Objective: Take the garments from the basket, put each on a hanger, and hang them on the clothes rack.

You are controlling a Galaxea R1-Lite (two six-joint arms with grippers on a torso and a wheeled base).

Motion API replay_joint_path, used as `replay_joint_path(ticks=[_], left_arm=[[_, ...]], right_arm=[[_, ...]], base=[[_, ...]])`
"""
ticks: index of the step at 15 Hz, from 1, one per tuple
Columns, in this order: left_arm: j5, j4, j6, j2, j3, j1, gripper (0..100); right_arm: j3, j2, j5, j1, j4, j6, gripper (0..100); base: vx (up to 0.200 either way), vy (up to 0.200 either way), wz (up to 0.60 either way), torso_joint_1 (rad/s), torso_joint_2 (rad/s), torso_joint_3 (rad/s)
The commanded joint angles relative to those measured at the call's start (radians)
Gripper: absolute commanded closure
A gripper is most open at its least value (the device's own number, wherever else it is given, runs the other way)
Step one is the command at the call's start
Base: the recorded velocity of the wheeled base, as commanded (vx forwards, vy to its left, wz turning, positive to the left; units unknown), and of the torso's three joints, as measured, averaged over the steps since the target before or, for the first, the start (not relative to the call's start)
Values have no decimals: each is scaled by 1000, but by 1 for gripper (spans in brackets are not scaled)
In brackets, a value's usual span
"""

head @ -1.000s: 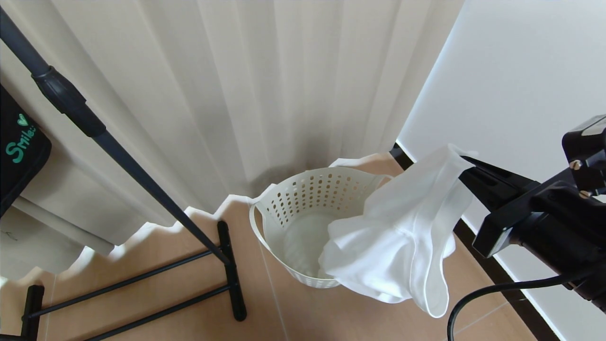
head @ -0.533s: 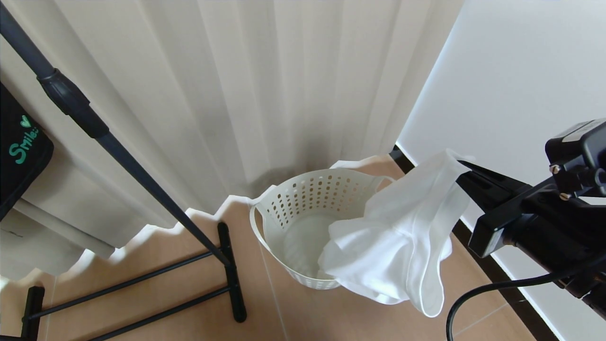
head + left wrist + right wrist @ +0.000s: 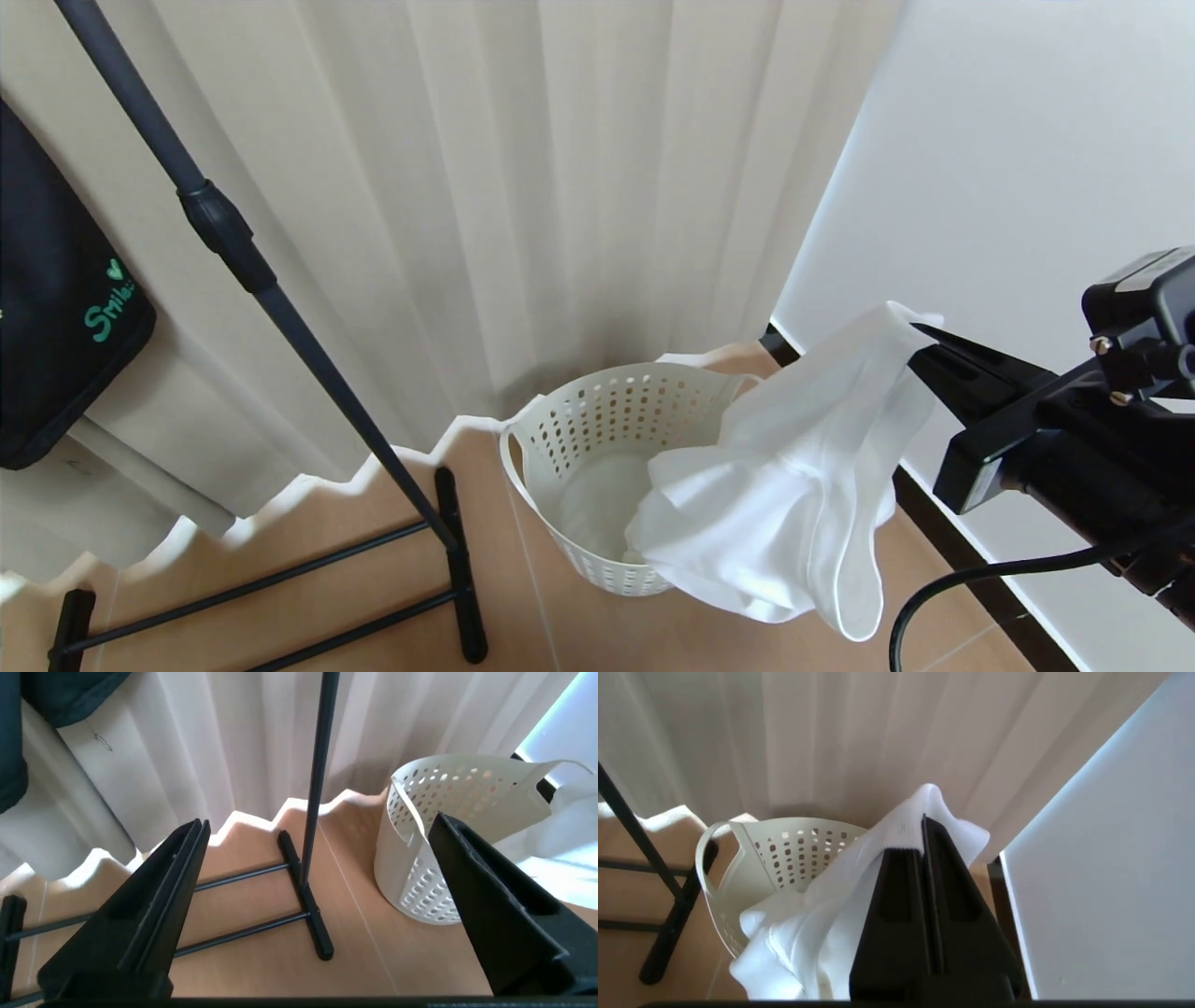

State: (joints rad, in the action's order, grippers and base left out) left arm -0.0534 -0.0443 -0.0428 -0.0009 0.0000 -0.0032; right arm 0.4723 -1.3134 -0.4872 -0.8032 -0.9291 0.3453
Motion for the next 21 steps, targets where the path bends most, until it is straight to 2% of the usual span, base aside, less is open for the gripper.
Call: replay_joint_path(ticks=[1,3,5,12,21], left_arm=[[0,0,0,1,0,0,0],[0,0,0,1,0,0,0],[0,0,1,1,0,0,0],[0,0,0,1,0,0,0],[0,0,0,1,0,0,0]], right_arm=[[6,-3,7,22,0,1,100],[5,-4,61,73,0,1,100],[8,2,64,75,0,1,100],[0,-3,68,79,0,1,100],[-4,-1,81,79,0,1,100]], base=[[0,0,0,7,2,198],[0,0,0,5,-15,173],[0,0,0,0,-247,-168],[0,0,0,46,-427,-362],[0,0,0,137,-482,-347]])
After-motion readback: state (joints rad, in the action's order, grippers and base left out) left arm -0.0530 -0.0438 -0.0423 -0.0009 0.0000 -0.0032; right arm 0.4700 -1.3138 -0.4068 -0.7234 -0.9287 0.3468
